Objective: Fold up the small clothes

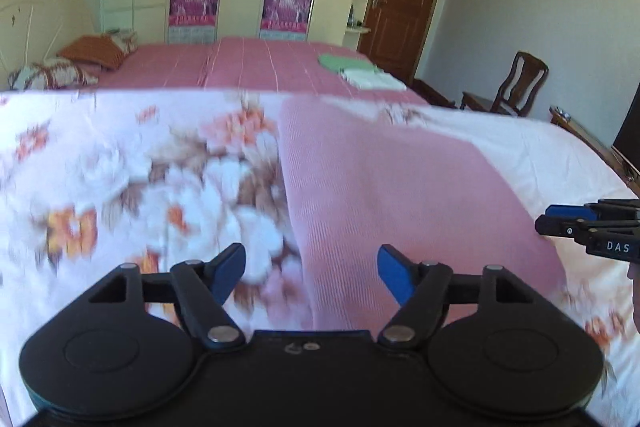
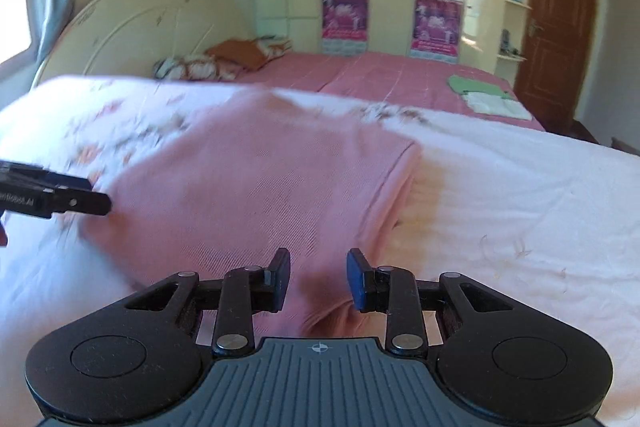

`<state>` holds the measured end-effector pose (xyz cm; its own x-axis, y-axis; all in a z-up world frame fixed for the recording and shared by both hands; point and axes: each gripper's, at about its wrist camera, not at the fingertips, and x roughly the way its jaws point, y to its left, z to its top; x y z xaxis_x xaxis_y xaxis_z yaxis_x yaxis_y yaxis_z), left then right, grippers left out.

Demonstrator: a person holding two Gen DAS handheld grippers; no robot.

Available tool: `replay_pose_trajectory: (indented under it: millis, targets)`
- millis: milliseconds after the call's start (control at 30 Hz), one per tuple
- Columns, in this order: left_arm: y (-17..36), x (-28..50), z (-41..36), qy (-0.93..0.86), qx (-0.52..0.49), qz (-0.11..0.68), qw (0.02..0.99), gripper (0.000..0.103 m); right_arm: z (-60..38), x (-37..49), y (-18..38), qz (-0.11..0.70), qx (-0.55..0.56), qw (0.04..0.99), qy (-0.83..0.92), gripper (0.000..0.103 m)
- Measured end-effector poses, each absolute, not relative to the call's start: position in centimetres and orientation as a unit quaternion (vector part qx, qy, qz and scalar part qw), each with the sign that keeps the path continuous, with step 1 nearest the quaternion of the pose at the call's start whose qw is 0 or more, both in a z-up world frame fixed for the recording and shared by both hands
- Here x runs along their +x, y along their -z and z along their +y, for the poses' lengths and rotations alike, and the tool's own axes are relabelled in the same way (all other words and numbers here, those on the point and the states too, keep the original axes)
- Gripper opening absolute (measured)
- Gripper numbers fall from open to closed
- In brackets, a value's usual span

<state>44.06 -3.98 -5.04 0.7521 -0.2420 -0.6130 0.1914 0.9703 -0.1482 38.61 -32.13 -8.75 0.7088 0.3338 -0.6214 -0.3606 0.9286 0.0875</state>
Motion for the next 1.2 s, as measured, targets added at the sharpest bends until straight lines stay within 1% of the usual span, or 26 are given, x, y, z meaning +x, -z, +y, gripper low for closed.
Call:
replay_pose_trajectory:
  millis: [100,200,267,300,333,400,433,467,533,600,733,800,833,867,900,933,1000,1100,1200]
  targets:
    - [4.0,48.1,-4.7,0.115,-0.027,0.326,0.938,0.074,-32.9,41.7,7.2,0.324,-0.003,0.933,-0.156,0.03]
    - [4.7,52.2,-5.4,0.125,-0.05,0.355,0.925,0.074,-32.9,45.9,6.7,0.318,0.018,0.938,-0.134,0.03]
    - [6.1,53.8,-6.2,0.119,-0.038,0.376,0.918,0.074,-32.8,48.4,6.9,0.325,0.033,0.936,-0.131,0.03]
    - [7.0,54.2,-6.7,0.118,-0.026,0.387,0.914,0.076,-32.5,49.3,7.3,0.328,0.029,0.935,-0.133,0.03]
    - [8.0,54.6,-7.0,0.115,-0.019,0.399,0.909,0.082,-32.3,50.2,7.9,0.341,0.02,0.93,-0.136,0.03]
    - [9.0,54.5,-6.6,0.107,-0.033,0.398,0.911,0.088,-31.7,51.5,9.6,0.372,-0.008,0.919,-0.134,0.03]
    - [9.0,54.3,-6.3,0.105,-0.042,0.401,0.909,0.088,-31.6,51.8,10.9,0.392,-0.027,0.91,-0.129,0.03]
    - [8.6,54.0,-6.0,0.104,-0.048,0.403,0.908,0.087,-32.1,51.4,11.3,0.387,-0.018,0.912,-0.134,0.03]
    - [7.7,52.7,-5.6,0.117,-0.046,0.392,0.912,0.077,-33.8,50.6,10.6,0.382,0.023,0.915,-0.13,0.03]
    - [7.2,51.3,-4.9,0.13,-0.051,0.391,0.91,0.077,-36.2,48.7,9.6,0.373,0.076,0.915,-0.134,0.03]
    - [7.7,49.6,-3.0,0.157,-0.093,0.404,0.896,0.087,-40.8,45.7,10.1,0.405,0.203,0.868,-0.205,0.03]
    - [8.1,49.1,-2.3,0.15,-0.108,0.408,0.894,0.09,-42.0,44.7,10.7,0.418,0.237,0.849,-0.218,0.031]
    - [8.3,49.1,-2.1,0.154,-0.121,0.409,0.891,0.09,-42.4,44.2,10.9,0.423,0.25,0.843,-0.217,0.04]
    - [8.3,49.1,-1.9,0.157,-0.132,0.412,0.888,0.089,-42.6,43.8,10.9,0.424,0.26,0.84,-0.218,0.052]
    - [8.4,49.2,-1.8,0.162,-0.146,0.415,0.883,0.085,-42.7,43.5,11.0,0.421,0.268,0.837,-0.225,0.068]
    - [8.6,49.4,-1.7,0.172,-0.161,0.419,0.877,0.081,-42.6,43.3,11.0,0.421,0.276,0.831,-0.237,0.068]
    - [9.1,49.9,-1.5,0.186,-0.188,0.43,0.864,0.076,-42.5,43.5,11.3,0.431,0.289,0.818,-0.248,0.068]
    - [10.2,50.8,-1.1,0.205,-0.236,0.446,0.839,0.076,-42.7,44.0,12.0,0.436,0.315,0.805,-0.249,0.068]
    - [10.6,51.6,-1.1,0.211,-0.249,0.448,0.832,0.075,-42.6,45.2,12.2,0.442,0.332,0.793,-0.256,0.068]
